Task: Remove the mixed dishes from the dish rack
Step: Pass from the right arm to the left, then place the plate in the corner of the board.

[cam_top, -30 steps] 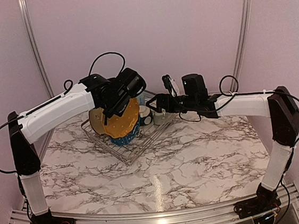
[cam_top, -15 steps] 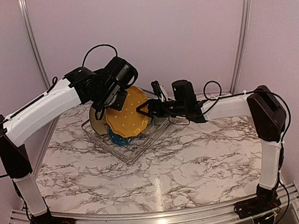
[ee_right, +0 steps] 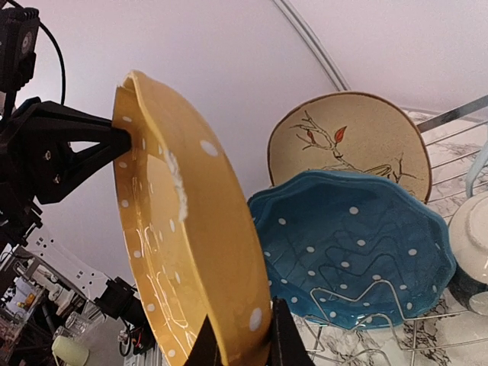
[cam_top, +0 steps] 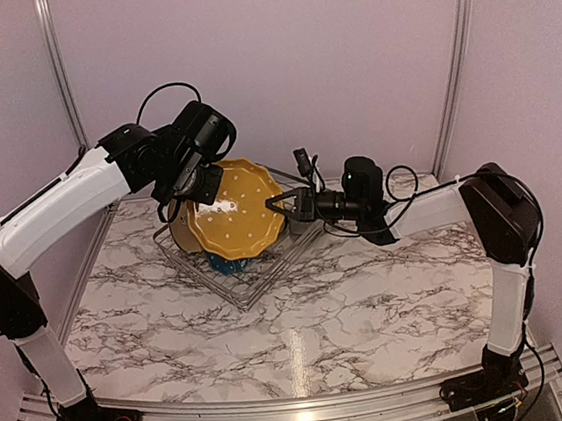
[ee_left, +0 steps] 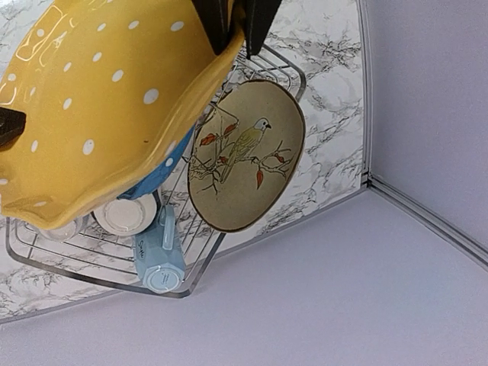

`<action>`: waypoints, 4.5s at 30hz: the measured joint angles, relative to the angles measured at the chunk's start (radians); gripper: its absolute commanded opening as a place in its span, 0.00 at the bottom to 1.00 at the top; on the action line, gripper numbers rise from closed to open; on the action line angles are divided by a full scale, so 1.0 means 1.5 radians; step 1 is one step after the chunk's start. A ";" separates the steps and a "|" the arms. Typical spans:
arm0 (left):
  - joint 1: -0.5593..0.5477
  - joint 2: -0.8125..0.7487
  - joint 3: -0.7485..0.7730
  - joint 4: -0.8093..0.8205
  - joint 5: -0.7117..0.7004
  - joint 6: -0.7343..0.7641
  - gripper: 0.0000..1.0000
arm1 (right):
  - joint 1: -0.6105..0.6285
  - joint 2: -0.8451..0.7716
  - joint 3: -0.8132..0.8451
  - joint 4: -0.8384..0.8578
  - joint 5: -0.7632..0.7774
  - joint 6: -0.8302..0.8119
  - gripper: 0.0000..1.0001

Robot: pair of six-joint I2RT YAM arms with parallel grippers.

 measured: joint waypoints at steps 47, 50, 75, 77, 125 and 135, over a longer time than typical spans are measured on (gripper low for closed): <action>0.034 -0.424 -0.460 0.535 0.231 0.082 0.99 | -0.265 -0.430 -0.218 -0.415 0.054 0.049 0.00; 0.034 -0.433 -0.489 0.557 0.231 0.093 0.99 | -0.323 -0.475 -0.238 -0.465 0.082 0.051 0.00; 0.036 -0.527 -0.573 0.610 0.167 0.175 0.99 | -0.582 -0.314 -0.399 -0.330 0.200 0.227 0.00; 0.036 -0.527 -0.573 0.610 0.166 0.175 0.99 | -0.582 -0.283 -0.397 -0.306 0.207 0.231 0.00; 0.036 -0.429 -0.535 0.580 0.197 0.152 0.99 | -0.573 -0.312 -0.308 -0.447 0.337 -0.063 0.66; 0.036 -0.332 -0.487 0.513 0.210 0.131 0.99 | -0.394 -0.409 -0.282 -0.616 0.445 -0.216 0.78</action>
